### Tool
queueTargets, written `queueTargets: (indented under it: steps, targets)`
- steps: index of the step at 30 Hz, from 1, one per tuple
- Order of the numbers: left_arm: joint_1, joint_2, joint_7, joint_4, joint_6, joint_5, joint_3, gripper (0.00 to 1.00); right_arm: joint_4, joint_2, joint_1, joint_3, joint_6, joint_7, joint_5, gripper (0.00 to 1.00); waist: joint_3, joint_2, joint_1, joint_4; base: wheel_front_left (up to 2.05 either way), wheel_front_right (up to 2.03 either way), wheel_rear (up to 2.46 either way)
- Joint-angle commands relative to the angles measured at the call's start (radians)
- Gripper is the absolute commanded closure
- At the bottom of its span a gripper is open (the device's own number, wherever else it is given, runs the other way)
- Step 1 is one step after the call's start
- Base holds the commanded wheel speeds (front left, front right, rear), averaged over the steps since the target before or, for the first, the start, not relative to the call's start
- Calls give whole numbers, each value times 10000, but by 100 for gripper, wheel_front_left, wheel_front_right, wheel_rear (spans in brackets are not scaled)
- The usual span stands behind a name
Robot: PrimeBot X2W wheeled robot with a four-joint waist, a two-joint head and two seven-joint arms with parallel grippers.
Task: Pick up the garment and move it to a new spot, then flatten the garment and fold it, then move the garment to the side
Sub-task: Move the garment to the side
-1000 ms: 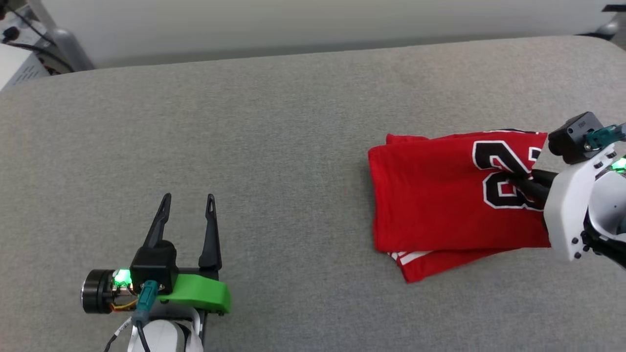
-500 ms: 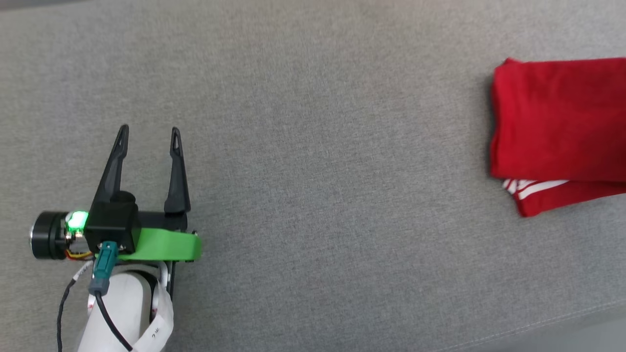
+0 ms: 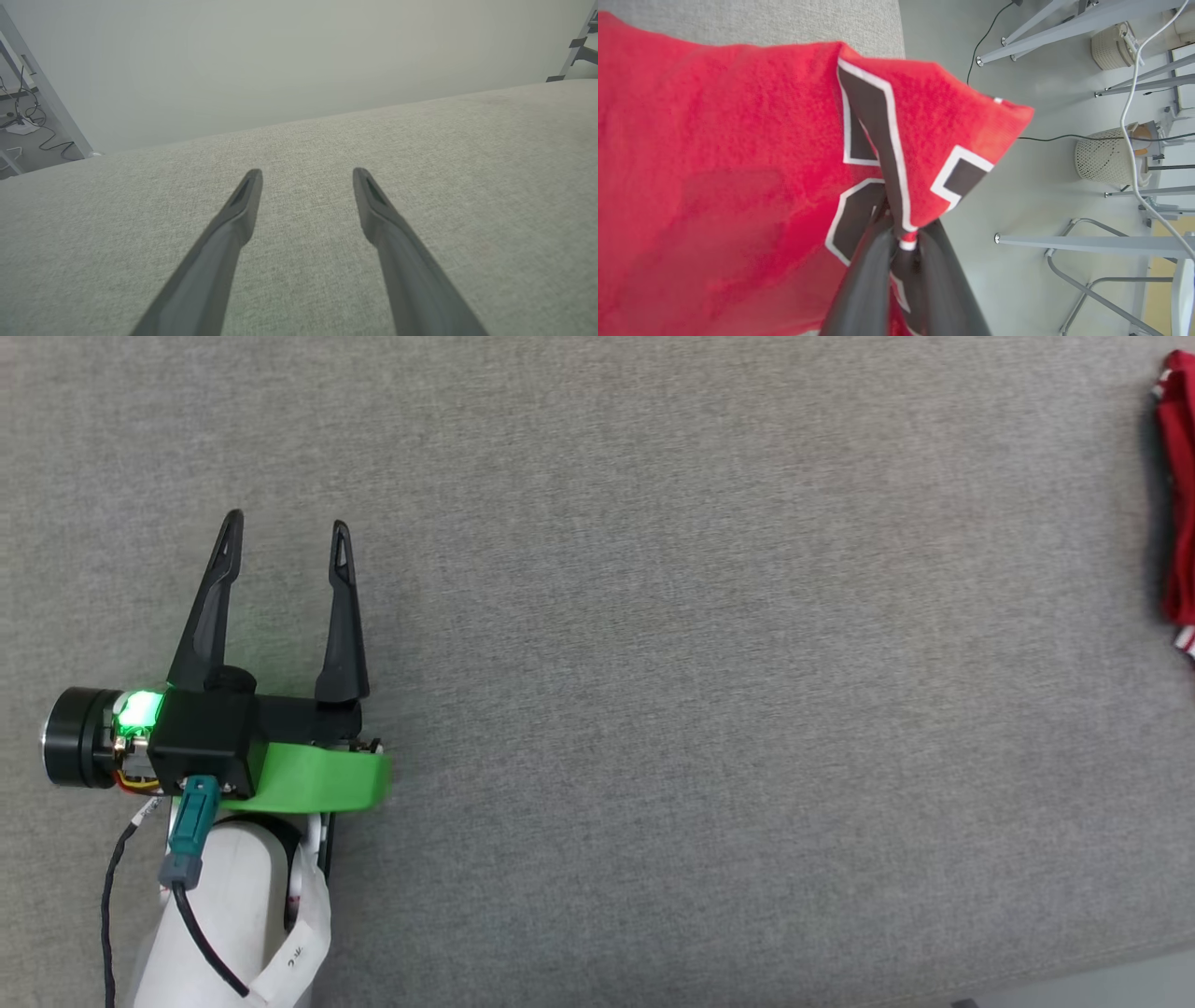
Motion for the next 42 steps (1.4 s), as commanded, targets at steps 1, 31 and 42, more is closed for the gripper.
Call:
queueTargets:
  steps: [1,31,42]
  targets:
    - [-182,58,-57,-44,26,119,-12,0,127,90,-207,-113,-9,-153,-344,100,155,57,-2,219,0,0,0]
    - [1915,-582,-57,873,576,-247,-277,0,-1978,3601,821,-2516,-9,-7211,-3714,0,-3927,57,-2,1464,0,0,0]
    - [2212,-548,-57,1369,515,-411,-185,0,-4183,5903,2973,-1770,-9,-7650,-3222,0,-4751,57,-2,2099,0,0,0]
